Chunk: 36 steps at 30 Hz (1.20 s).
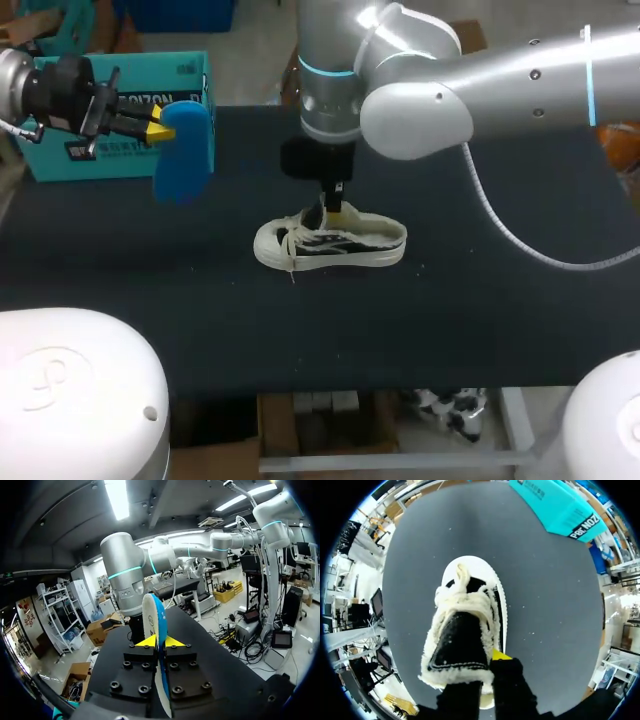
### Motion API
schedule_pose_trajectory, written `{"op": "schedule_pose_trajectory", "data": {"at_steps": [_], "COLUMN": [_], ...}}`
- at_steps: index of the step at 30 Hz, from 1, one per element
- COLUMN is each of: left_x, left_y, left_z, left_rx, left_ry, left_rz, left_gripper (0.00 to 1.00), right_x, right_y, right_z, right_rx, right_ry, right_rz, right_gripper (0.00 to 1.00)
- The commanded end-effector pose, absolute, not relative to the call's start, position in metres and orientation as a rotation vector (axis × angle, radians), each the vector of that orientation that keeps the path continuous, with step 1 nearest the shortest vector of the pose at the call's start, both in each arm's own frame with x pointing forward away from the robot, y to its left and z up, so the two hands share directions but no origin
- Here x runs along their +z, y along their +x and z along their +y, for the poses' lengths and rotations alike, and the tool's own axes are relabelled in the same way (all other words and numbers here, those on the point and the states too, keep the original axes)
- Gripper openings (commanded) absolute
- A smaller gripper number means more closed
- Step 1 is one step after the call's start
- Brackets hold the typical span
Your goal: Open the shoe tongue, take the insole out of the shoe, put the insole back into the shoe, and pack the shoe into the shoebox
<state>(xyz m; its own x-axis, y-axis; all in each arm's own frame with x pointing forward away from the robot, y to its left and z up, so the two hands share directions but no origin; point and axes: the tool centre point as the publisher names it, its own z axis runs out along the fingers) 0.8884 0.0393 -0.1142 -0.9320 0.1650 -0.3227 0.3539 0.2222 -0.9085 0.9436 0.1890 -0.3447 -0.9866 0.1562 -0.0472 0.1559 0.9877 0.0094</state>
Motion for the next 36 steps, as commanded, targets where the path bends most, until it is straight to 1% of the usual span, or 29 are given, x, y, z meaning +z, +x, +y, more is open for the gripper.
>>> {"op": "schedule_pose_trajectory", "data": {"at_steps": [1, 15, 20, 29, 36], "left_x": [-0.109, -0.091, -0.084, -0.083, -0.093], "left_y": [0.897, 0.929, 0.939, 0.947, 0.956], "left_z": [0.038, 0.007, -0.006, -0.026, -0.026], "left_rx": [-1.809, -1.831, -1.824, -1.801, -1.815], "left_ry": [0.538, 0.722, 0.781, 0.867, 0.892], "left_rz": [2.332, 2.343, 2.35, 2.348, 2.339], "left_gripper": [0.0, 0.0, 0.0, 0.0, 0.0], "right_x": [-0.336, -0.313, -0.311, -0.316, -0.324], "right_y": [0.934, 0.905, 0.891, 0.879, 0.883], "right_z": [0.185, 0.159, 0.154, 0.153, 0.155], "right_rx": [0.03, 0.26, 0.26, 0.295, 0.278], "right_ry": [0.358, 1.192, 1.451, 1.695, 1.823], "right_rz": [3.061, 2.816, 2.658, 2.463, 2.415], "right_gripper": [0.0, 0.0, 0.0, 0.0, 0.0]}}
